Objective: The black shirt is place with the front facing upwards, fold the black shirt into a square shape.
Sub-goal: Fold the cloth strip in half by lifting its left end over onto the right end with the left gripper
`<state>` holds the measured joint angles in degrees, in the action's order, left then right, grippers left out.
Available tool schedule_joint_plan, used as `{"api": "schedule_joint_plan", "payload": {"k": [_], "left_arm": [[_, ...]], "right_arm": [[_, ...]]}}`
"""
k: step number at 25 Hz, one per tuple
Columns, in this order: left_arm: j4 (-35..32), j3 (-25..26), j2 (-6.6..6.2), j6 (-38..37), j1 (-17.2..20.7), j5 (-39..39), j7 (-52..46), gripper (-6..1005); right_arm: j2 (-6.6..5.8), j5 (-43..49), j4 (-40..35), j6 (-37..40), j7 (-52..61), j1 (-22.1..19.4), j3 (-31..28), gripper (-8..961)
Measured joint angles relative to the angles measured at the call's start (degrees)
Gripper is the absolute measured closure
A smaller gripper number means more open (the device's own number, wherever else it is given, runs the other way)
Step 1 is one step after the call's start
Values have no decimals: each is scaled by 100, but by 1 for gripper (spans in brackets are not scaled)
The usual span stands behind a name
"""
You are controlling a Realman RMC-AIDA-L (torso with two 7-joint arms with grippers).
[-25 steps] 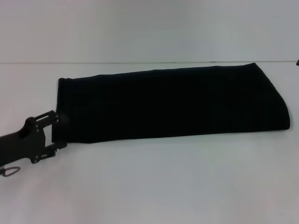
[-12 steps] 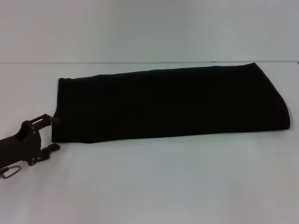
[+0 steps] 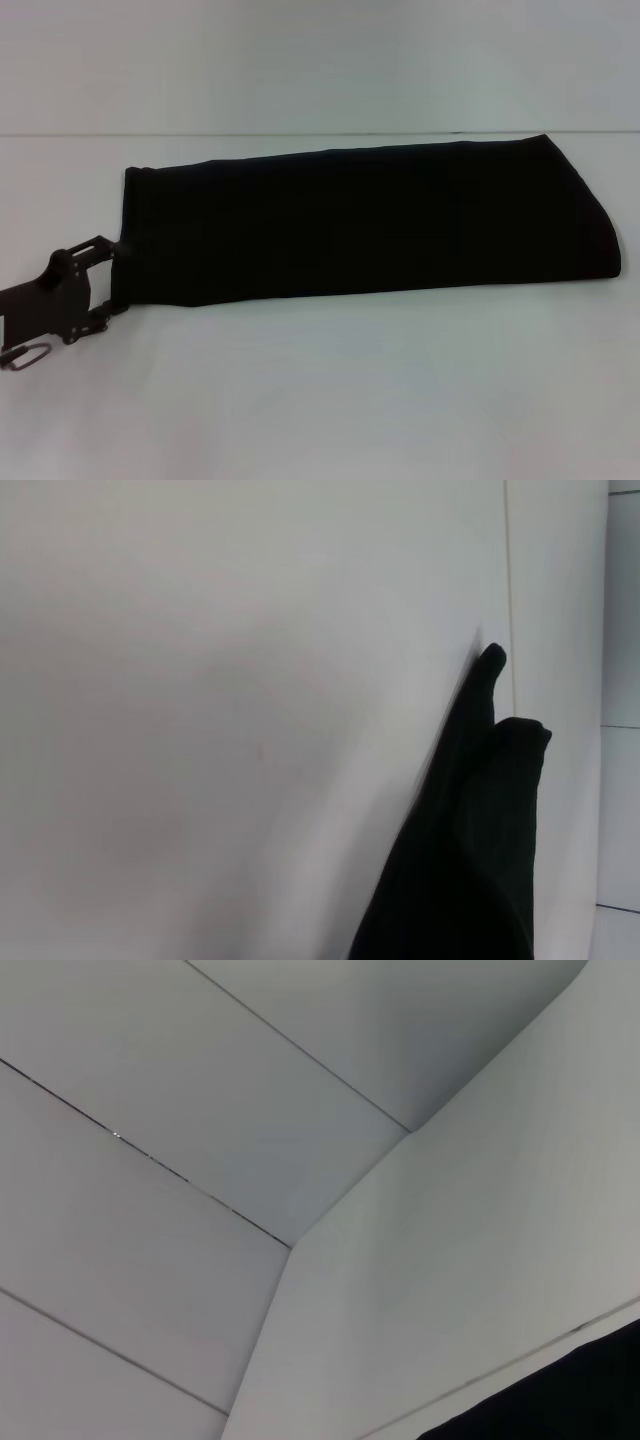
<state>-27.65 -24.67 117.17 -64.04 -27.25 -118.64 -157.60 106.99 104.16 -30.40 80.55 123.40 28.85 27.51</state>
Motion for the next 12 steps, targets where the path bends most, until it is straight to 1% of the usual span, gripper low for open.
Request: {"api": "schedule_joint_plan", "payload": {"k": [12], "left_arm": [[304, -154, -17, 413, -520, -6, 242, 201]], "right_arm": [[-12, -9, -1, -70, 0, -7, 0, 8]]}}
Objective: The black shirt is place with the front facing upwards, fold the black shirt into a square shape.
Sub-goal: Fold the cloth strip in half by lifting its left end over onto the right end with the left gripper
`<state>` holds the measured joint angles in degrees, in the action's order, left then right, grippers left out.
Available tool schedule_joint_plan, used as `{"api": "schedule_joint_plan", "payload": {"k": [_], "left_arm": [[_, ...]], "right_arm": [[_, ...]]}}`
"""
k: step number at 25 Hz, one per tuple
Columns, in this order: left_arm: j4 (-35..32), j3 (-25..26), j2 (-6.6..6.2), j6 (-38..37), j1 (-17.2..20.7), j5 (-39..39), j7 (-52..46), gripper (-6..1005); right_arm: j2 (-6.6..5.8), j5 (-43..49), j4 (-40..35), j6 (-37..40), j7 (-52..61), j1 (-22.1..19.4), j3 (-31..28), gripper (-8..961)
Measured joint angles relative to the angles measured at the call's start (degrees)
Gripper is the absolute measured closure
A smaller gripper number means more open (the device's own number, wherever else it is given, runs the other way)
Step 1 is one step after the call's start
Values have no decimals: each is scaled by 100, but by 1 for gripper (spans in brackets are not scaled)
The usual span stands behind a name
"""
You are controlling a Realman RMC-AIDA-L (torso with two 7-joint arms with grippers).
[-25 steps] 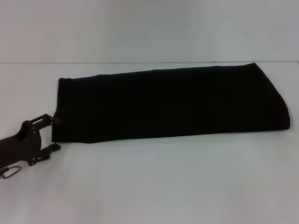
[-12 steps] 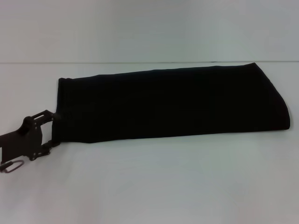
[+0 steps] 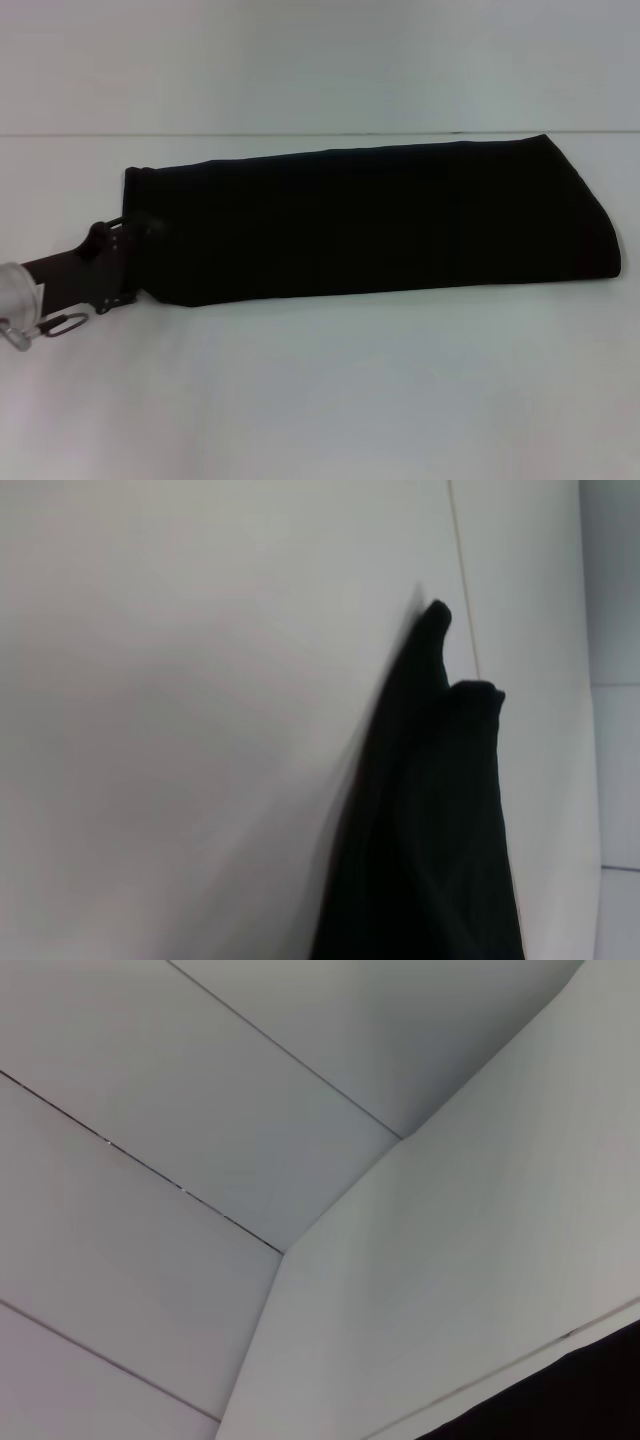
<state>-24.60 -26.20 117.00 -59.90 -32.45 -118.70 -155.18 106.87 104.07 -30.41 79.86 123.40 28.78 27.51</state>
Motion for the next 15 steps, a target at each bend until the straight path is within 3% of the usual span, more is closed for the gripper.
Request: {"api": "schedule_joint_plan", "payload": {"k": [3, 8, 15], "left_arm": [[61, -53, -9, 24, -109, 28, 84, 202], [-97, 62, -42, -729, -103, 489, 530, 203], [-30, 24, -67, -579, 135, 156, 365, 206]], "right_arm": [[-4, -13, 1, -2, -3, -1, -2, 8], [-9, -16, 6, -5, -8, 5, -57, 8], [23, 8, 9, -7, -9, 17, -61, 8]]}}
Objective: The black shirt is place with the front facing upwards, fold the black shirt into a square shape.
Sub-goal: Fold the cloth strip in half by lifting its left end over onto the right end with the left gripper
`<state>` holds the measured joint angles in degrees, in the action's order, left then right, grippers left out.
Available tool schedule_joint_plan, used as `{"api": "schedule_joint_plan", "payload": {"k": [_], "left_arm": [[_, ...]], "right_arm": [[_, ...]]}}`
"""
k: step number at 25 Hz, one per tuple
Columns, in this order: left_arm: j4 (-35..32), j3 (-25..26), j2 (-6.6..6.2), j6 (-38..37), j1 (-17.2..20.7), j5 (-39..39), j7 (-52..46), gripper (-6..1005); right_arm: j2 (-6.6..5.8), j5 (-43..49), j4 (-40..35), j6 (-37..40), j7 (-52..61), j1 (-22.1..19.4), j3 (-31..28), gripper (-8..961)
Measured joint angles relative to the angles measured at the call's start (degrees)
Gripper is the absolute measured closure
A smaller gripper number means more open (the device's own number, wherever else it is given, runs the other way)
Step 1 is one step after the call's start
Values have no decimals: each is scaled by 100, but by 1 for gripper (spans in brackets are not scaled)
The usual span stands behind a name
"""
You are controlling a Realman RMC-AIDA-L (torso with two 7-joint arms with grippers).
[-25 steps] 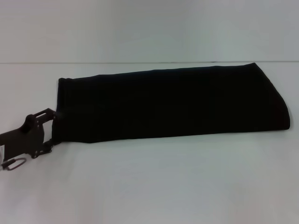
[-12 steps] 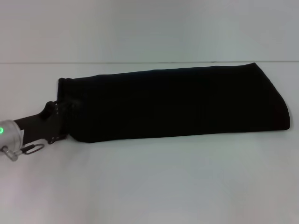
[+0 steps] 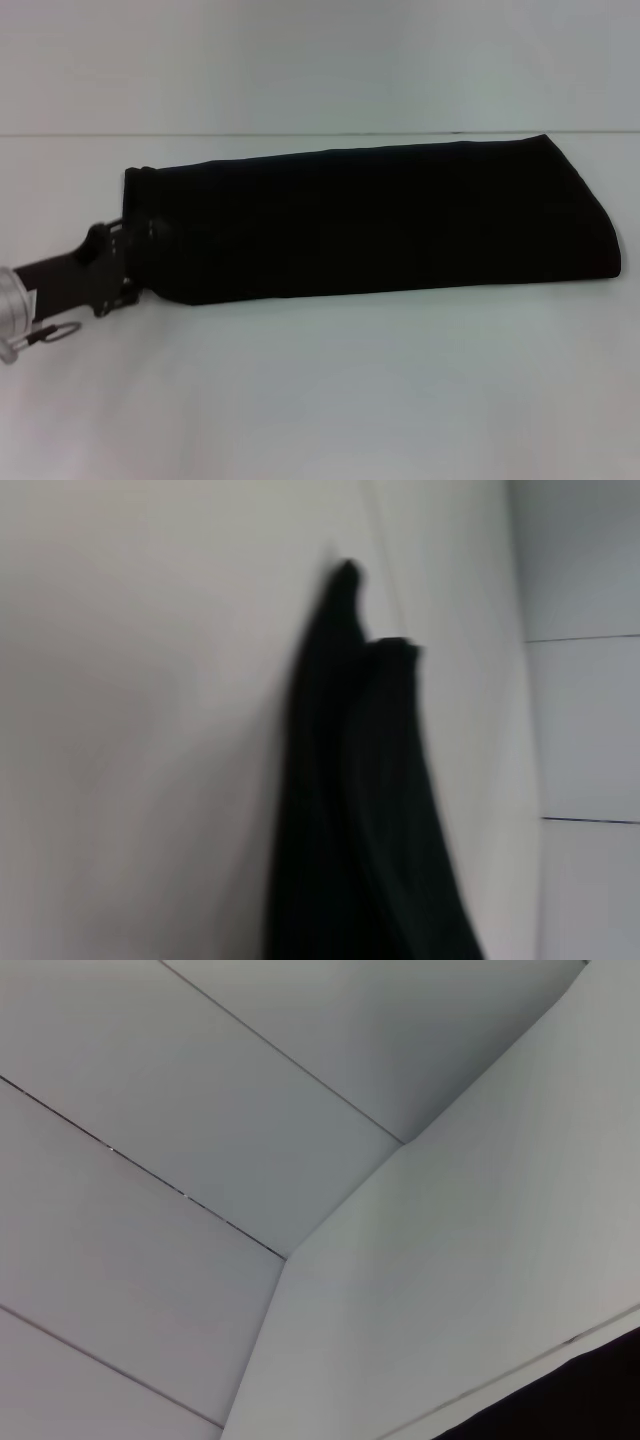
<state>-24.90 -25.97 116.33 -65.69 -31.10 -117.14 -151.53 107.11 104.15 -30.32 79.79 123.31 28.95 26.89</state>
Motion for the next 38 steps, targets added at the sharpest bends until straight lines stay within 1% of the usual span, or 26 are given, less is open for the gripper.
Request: {"api": "schedule_joint_plan", "payload": {"k": [5, 11, 15, 19, 23, 31, 38], "left_arm": [[22, -10, -6, 143, -11, -266, -74, 207], [310, -123, -51, 607, -289, -295, -53, 209], [371, -146, -45, 807, -433, -306, -11, 210], [396, -250, -45, 824, -551, -308, 13, 212], [269, -459, -34, 736, -562, -300, 63, 213], [224, -437, -27, 711, -493, -279, 342, 421], [170, -371, -31, 784, -472, -142, 1025, 679]], "right_arm": [[13, 4, 3, 1, 0, -17, 0, 8], [22, 8, 9, 6, -5, -35, 25, 8], [27, 9, 71, 34, -64, -68, 1, 8], [21, 9, 91, 48, -75, -99, -3, 9], [17, 7, 91, 54, -75, -124, -12, 9], [-23, -30, 90, 71, -75, -135, -30, 9], [-26, -36, 88, 58, -73, -129, -39, 9]]}}
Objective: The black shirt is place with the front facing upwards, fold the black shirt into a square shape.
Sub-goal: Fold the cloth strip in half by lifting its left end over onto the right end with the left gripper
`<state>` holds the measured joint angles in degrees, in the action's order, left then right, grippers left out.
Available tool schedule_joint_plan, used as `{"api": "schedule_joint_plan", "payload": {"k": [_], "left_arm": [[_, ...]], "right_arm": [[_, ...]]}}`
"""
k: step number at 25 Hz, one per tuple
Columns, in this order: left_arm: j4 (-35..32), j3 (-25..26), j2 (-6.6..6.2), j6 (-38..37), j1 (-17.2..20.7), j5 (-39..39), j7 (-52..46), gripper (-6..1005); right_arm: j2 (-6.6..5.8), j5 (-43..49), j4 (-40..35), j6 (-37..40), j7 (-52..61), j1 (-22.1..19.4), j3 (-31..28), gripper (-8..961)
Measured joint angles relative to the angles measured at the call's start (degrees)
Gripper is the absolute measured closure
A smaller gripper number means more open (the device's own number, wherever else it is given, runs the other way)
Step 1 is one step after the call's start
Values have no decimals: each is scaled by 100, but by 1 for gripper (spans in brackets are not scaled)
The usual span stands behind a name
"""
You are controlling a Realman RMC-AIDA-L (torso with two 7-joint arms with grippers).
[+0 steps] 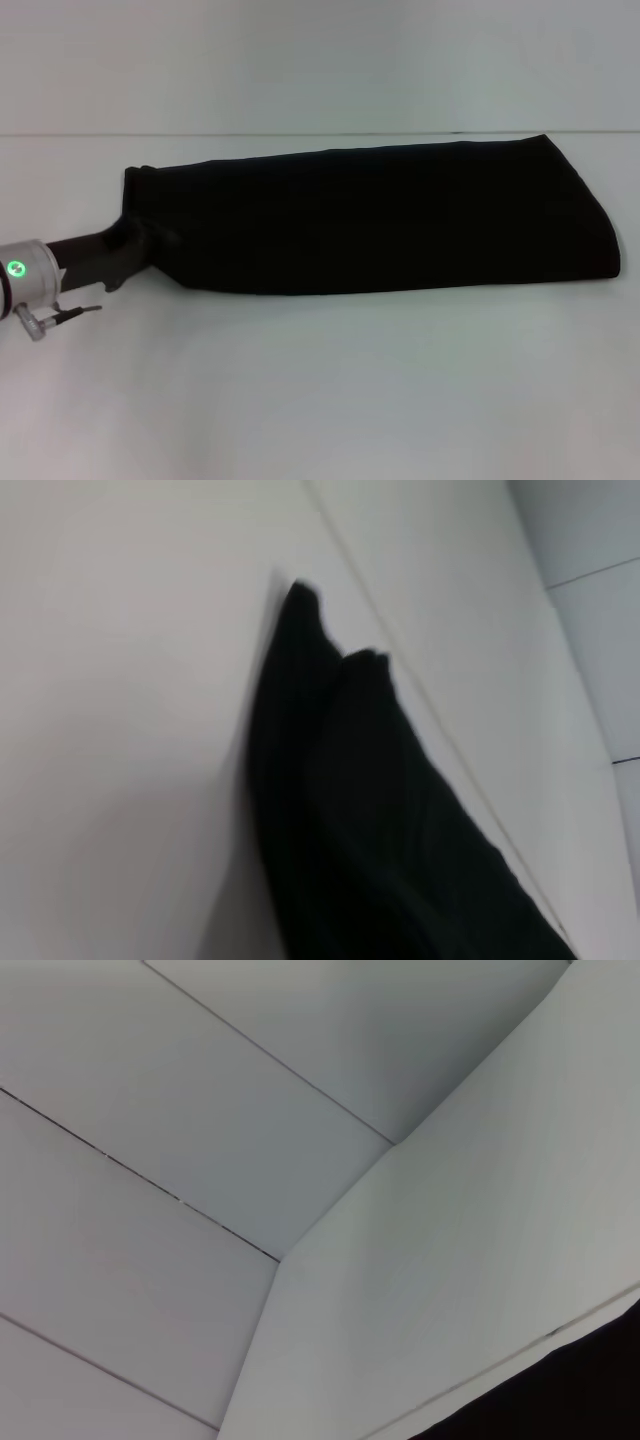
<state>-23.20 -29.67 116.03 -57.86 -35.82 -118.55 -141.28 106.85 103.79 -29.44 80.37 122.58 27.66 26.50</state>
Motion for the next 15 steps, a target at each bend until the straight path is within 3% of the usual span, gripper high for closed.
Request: {"api": "schedule_joint_plan", "payload": {"k": [4, 15], "left_arm": [[-170, 106, -10, 103, 96, 53, 221, 865], [-629, 662, -244, 281, 601, -64, 52, 909]], "right_arm": [[1, 0, -1, -14, 1, 5, -41, 9], [-5, 4, -56, -47, 22, 86, -68, 9]]}}
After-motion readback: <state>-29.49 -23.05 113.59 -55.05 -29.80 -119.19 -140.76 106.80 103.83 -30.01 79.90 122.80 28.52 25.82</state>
